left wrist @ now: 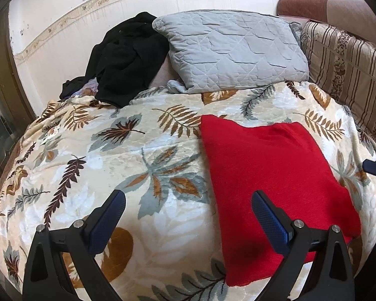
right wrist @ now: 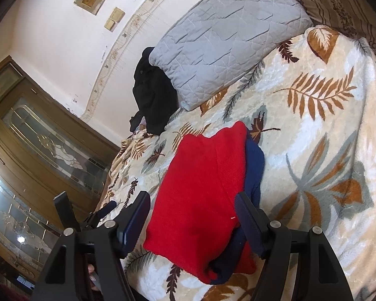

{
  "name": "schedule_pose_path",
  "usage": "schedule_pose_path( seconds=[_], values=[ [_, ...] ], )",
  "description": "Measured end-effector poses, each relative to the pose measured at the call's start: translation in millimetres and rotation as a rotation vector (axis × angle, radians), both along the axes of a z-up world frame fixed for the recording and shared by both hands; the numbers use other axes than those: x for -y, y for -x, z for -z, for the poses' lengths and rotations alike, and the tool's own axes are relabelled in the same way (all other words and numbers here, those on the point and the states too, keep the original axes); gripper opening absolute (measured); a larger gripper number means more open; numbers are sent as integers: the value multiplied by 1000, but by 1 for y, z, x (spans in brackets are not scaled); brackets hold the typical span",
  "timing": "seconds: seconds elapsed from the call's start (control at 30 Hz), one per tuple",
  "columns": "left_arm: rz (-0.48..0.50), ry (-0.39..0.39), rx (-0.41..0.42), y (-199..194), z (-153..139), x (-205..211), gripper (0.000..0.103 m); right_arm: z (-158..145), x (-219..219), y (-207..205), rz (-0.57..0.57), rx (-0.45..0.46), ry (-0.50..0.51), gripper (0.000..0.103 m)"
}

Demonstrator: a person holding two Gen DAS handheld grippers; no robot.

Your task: Fold small clothes

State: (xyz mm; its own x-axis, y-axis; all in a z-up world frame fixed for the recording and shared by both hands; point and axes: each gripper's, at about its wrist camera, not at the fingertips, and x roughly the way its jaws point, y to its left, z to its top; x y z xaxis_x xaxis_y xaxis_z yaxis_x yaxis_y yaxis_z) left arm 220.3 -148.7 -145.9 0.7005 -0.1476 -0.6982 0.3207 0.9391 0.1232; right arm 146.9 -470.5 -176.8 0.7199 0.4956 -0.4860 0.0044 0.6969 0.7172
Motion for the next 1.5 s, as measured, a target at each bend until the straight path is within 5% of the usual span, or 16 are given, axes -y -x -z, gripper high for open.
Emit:
schedule_pose_path(
  seconds=[0.23, 0.6, 1.03, 1.3, 1.5],
  values=[
    [30, 33, -52, -6, 2, -1, 100, 6, 1, -2, 14, -35, 1, 77],
    [266, 226, -411, -41, 34, 7, 100, 42, 15, -32, 16, -220, -98, 77],
    [338, 438, -684, -70, 64, 16, 100, 86, 17, -82, -81, -380, -167, 77],
    [297, 561, -726, -82, 72, 13, 100, 94, 2, -104, -119, -363, -179, 78],
    [278, 566, -683, -80, 68, 11, 90, 88, -20, -109, -147, -317, -132, 77]
  ],
)
